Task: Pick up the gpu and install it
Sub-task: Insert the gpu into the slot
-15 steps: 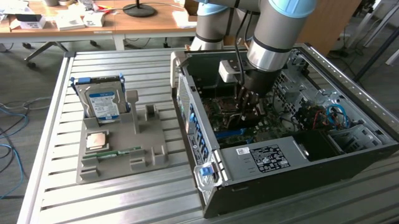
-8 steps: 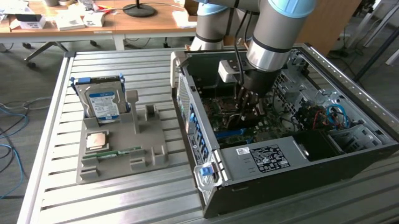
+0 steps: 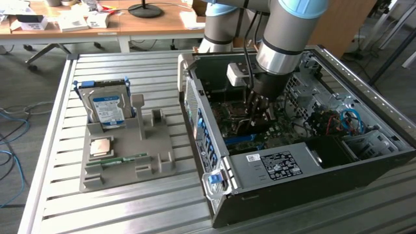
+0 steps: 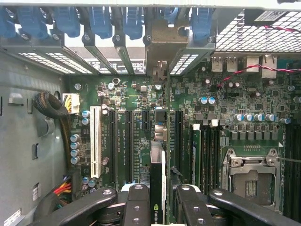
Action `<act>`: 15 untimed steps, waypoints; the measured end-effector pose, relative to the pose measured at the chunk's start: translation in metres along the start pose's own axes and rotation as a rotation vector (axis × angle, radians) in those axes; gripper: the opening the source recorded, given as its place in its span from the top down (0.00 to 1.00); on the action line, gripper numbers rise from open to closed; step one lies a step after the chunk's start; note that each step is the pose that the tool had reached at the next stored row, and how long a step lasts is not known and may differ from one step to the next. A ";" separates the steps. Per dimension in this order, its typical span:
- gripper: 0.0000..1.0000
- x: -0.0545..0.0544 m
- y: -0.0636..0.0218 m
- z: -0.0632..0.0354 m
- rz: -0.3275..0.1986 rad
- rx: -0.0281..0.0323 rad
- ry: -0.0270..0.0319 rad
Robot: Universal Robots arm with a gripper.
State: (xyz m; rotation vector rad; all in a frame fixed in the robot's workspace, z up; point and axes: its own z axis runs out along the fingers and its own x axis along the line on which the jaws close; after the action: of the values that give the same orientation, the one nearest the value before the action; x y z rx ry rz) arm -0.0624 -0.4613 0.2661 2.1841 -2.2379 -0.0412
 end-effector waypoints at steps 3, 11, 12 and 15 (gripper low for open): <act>0.74 0.000 0.0001 0.0000 0.000 0.0007 0.0000; 0.74 0.000 0.0009 0.0001 0.000 0.0112 -0.0003; 0.74 0.000 0.0011 0.0001 0.000 0.0129 -0.0004; 0.74 0.000 0.0024 0.0001 -0.001 0.0142 -0.0004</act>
State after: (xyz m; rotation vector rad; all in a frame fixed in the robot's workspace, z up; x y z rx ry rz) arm -0.0648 -0.4612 0.2661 2.1919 -2.2447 -0.0259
